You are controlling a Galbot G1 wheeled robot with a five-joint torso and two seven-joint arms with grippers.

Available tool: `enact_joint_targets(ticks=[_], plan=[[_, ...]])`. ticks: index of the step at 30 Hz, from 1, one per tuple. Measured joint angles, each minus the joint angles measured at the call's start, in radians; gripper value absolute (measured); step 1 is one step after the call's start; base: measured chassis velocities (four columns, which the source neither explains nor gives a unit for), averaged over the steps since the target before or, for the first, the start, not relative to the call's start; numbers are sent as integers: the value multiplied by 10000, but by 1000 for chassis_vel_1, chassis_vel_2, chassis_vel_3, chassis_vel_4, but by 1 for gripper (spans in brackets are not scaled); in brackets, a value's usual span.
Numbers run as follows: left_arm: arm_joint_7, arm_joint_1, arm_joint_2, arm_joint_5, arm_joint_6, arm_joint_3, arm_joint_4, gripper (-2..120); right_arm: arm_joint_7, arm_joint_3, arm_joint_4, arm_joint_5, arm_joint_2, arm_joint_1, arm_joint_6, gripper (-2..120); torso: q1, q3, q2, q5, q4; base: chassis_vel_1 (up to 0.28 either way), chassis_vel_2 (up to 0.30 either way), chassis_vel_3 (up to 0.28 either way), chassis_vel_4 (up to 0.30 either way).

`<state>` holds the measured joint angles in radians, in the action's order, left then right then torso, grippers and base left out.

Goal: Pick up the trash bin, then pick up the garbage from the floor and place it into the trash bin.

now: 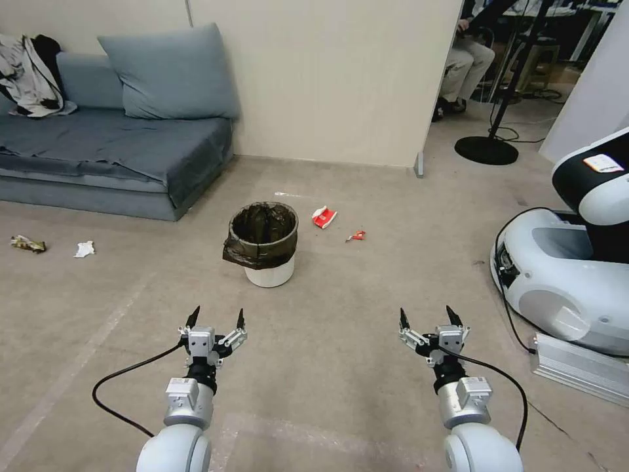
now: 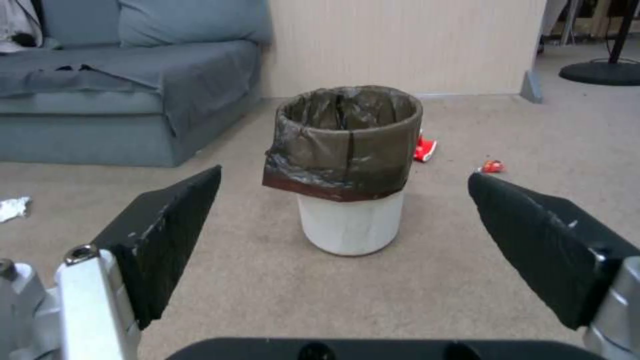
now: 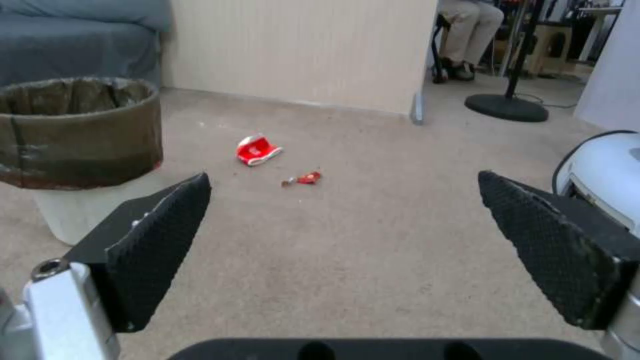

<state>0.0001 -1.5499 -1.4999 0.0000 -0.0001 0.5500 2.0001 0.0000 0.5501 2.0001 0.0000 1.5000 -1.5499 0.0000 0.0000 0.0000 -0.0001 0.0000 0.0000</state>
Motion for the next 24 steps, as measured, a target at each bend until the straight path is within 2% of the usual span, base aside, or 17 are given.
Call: enact_joint_targets(ticks=[24], plan=[[0,0,0,0,1,0,0,100,0,0,0,0,0,0,0,100,0,0,1,0,0,0,0,0,0]])
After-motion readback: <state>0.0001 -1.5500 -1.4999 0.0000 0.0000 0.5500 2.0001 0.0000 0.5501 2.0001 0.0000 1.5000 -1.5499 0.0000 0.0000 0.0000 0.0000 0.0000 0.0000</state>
